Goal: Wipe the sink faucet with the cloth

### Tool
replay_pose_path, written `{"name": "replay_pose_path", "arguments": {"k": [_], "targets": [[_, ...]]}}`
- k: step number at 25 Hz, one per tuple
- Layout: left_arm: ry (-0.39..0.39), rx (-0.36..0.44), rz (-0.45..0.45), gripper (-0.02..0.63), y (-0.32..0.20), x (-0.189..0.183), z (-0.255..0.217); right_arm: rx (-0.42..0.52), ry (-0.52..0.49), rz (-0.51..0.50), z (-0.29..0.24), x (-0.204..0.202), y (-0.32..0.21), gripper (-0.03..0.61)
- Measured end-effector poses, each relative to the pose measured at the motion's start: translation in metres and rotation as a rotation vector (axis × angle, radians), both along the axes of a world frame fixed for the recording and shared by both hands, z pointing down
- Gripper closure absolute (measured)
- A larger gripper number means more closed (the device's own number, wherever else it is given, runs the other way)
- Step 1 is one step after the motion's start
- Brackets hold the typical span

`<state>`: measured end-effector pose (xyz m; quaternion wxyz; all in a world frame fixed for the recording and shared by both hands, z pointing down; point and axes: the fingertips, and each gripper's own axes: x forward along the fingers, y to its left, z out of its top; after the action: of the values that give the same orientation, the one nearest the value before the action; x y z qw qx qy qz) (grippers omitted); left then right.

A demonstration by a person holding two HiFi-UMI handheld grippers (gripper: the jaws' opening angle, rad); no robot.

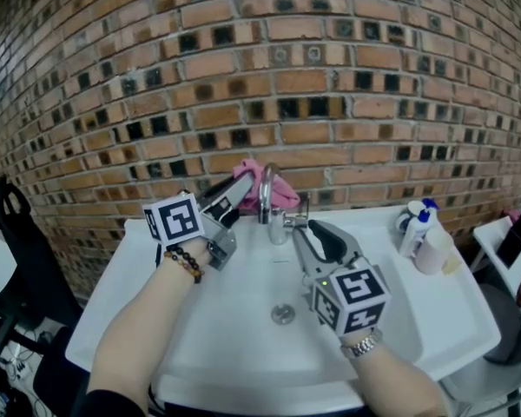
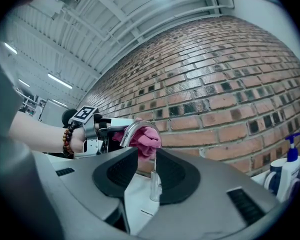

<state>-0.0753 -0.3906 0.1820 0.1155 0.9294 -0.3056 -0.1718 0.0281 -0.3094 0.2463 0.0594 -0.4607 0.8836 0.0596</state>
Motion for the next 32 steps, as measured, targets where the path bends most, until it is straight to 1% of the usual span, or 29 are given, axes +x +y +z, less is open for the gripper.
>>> {"name": "replay_pose_path", "arguments": {"k": [6, 9, 14, 17, 19, 22, 23, 24, 27, 30, 32], "targets": [[0.041, -0.023, 0.043, 0.535, 0.017, -0.001, 0.004, 0.027, -0.014, 0.016, -0.006, 0.005, 0.001, 0.451], [0.039, -0.03, 0.04, 0.535, 0.025, -0.004, 0.006, 0.025, 0.003, 0.026, -0.011, 0.007, 0.002, 0.451], [0.034, -0.022, 0.064, 0.535, 0.041, -0.005, 0.01, 0.039, 0.076, -0.008, -0.019, -0.001, 0.015, 0.451], [0.014, -0.018, 0.052, 0.535, 0.048, -0.012, 0.017, 0.061, 0.124, -0.021, -0.021, -0.009, 0.028, 0.451], [0.017, -0.034, 0.044, 0.535, 0.052, -0.018, 0.023, 0.075, 0.157, -0.032, -0.024, -0.016, 0.039, 0.451], [-0.002, -0.039, 0.022, 0.535, 0.059, -0.026, 0.031, 0.114, 0.23, -0.049, -0.026, -0.027, 0.05, 0.449], [-0.007, -0.039, 0.018, 0.535, 0.062, -0.028, 0.033, 0.12, 0.254, -0.057, -0.026, -0.031, 0.053, 0.443], [-0.009, -0.042, 0.016, 0.535, 0.065, -0.03, 0.035, 0.121, 0.274, -0.068, -0.024, -0.036, 0.056, 0.417], [-0.019, -0.048, 0.021, 0.535, 0.076, -0.035, 0.042, 0.088, 0.295, -0.11, -0.019, -0.051, 0.063, 0.372], [0.0, -0.077, 0.021, 0.535, 0.086, -0.042, 0.052, -0.002, 0.239, -0.179, -0.012, -0.061, 0.064, 0.325], [0.01, -0.076, 0.04, 0.535, 0.095, -0.044, 0.055, -0.063, 0.2, -0.217, -0.008, -0.066, 0.064, 0.291]]}}
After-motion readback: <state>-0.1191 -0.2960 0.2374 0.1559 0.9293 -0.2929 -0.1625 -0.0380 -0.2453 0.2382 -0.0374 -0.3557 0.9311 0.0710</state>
